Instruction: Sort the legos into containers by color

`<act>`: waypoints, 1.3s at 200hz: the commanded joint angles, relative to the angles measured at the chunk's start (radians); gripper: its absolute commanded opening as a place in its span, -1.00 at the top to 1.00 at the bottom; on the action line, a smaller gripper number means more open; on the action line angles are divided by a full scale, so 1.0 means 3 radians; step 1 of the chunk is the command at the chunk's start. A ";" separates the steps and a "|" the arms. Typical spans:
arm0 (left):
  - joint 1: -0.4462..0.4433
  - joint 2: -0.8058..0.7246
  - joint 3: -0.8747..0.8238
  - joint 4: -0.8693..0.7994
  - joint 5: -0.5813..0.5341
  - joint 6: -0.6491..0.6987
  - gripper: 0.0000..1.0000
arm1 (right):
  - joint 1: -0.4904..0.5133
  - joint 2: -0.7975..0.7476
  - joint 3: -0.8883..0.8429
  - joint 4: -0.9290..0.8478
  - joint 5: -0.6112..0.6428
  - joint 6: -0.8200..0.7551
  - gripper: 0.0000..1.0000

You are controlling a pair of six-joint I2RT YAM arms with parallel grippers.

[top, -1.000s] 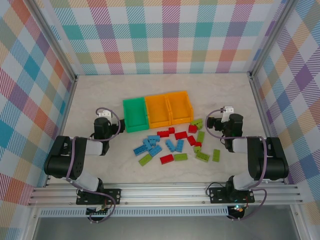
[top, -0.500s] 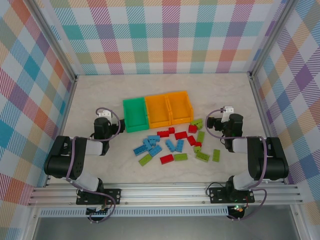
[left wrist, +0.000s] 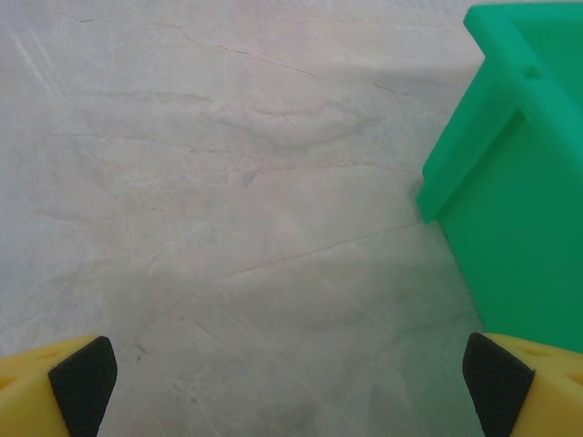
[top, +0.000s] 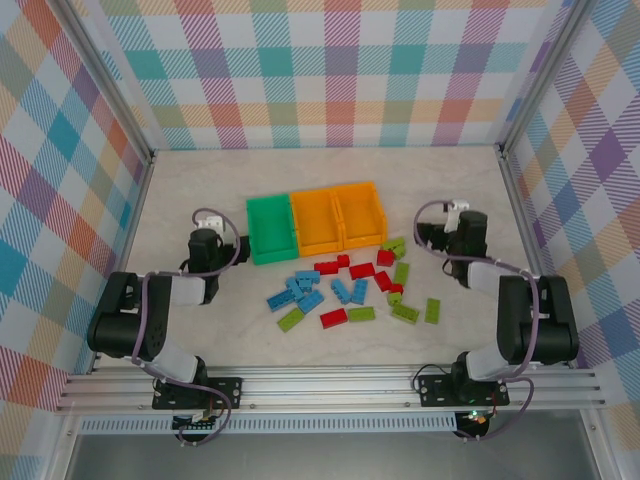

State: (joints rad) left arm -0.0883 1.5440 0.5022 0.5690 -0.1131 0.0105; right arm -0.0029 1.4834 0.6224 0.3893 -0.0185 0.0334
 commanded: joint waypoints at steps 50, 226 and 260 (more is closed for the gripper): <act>-0.0108 -0.0783 0.1279 -0.2702 -0.0380 -0.0970 -1.00 | -0.0011 -0.0330 0.1429 -0.3351 0.0111 0.0845 -0.87; -0.1004 -0.2042 0.0868 -0.3985 -0.0460 -0.1877 -1.00 | 0.0284 -0.0399 0.1071 -0.5271 -0.0167 0.1472 -0.34; -0.1004 -0.2039 0.0895 -0.3983 -0.0292 -0.1805 -1.00 | 0.0448 -0.0158 0.1035 -0.5163 -0.0136 0.1690 -0.44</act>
State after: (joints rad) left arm -0.3820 0.9443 0.7776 -0.6258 -0.2527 -0.5419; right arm 0.1081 1.3926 0.9352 -1.1492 -0.0734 0.4789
